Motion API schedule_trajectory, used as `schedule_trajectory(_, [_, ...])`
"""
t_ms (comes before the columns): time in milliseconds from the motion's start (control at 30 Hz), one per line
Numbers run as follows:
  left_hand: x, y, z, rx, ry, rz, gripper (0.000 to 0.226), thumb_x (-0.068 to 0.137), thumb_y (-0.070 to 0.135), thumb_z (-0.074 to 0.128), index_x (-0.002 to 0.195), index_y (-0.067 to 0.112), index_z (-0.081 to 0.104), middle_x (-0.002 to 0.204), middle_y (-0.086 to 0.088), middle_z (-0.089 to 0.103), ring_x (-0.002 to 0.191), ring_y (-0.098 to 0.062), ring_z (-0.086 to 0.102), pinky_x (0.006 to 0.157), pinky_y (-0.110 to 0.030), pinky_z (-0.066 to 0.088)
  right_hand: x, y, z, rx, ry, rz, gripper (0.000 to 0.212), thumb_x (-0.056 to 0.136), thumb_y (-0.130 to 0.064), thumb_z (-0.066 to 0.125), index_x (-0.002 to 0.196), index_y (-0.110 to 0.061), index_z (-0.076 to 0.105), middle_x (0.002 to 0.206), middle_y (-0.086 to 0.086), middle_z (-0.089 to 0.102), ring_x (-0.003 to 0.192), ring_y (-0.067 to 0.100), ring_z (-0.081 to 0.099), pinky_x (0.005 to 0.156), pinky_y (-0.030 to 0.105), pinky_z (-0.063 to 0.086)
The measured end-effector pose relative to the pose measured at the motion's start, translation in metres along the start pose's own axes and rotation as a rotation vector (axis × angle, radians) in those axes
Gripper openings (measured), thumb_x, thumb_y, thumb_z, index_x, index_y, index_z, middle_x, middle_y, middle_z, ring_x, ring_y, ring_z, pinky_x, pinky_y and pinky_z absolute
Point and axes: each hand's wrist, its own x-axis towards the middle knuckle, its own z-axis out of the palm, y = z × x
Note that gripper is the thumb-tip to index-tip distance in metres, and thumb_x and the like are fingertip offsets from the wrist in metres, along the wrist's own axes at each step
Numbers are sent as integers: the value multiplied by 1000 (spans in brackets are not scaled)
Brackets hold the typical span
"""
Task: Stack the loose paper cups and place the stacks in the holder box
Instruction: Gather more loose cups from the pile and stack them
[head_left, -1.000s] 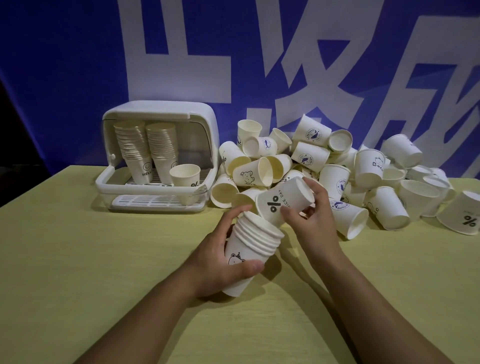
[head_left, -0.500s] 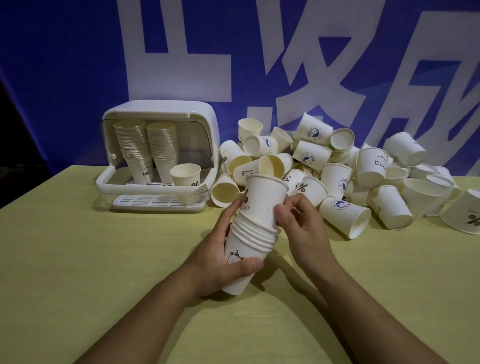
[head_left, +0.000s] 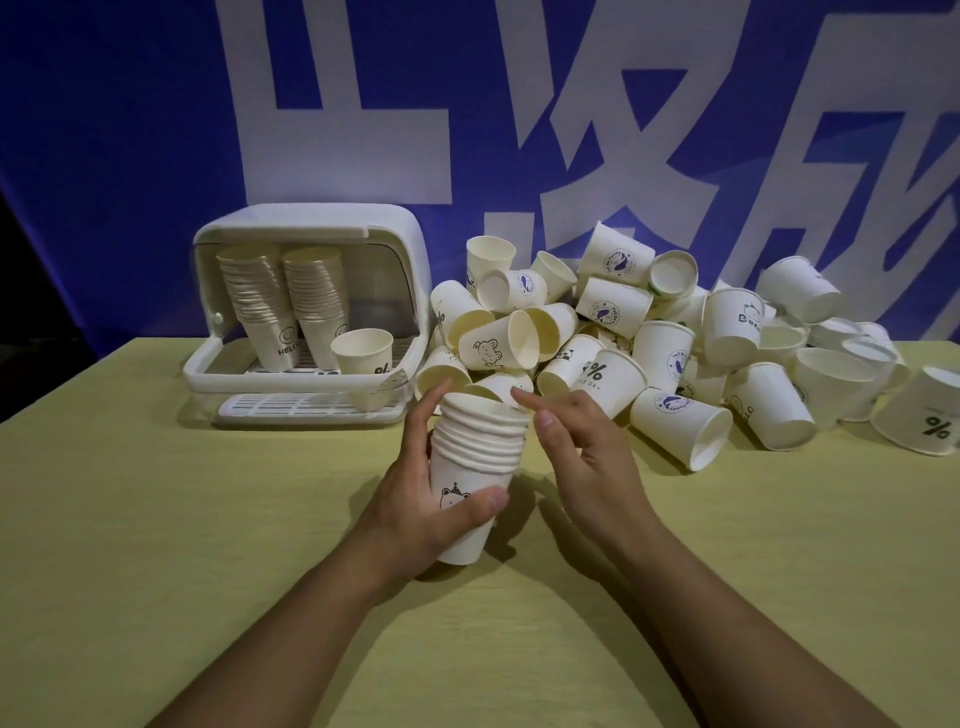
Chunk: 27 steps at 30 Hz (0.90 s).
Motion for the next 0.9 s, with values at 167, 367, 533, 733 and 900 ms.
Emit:
schedule_trajectory(167, [0,1,3,14,-15,-3,96,57,59,78,130,77,19,122,38,58,111,8,60,87,-21,47,18,37,-18,-608,105,184,55,98,-32,51,151,-38,37,118,1,45,113,24,44,96,37,40])
schedule_trajectory(367, [-1,3,3,48,-21,-17,96,57,61,77,130,80,17,128,29,61,112,3,61,91,-28,49,27,47,-23,-664,175,352,31,99,-41,52,122,-21,60,126,12,43,116,34,39,95,39,33])
schedule_trajectory(533, [-1,3,3,56,-23,-10,97,58,61,78,130,79,16,129,19,64,112,-2,63,94,-34,50,30,47,-25,-409,336,332,56,96,-36,61,143,-21,36,137,12,48,125,34,47,97,42,39])
schedule_trajectory(733, [-2,2,5,47,-44,-14,98,58,61,78,132,78,16,124,17,67,106,-2,65,86,-29,50,39,51,-26,-426,252,453,86,94,-42,64,158,-16,12,130,15,64,121,36,57,96,42,44])
schedule_trajectory(900, [-1,1,4,19,-44,-14,97,57,60,79,132,77,18,126,17,66,107,-2,65,84,-25,50,42,58,-31,-272,368,490,43,95,-35,64,130,-14,51,98,0,63,102,25,60,85,34,43])
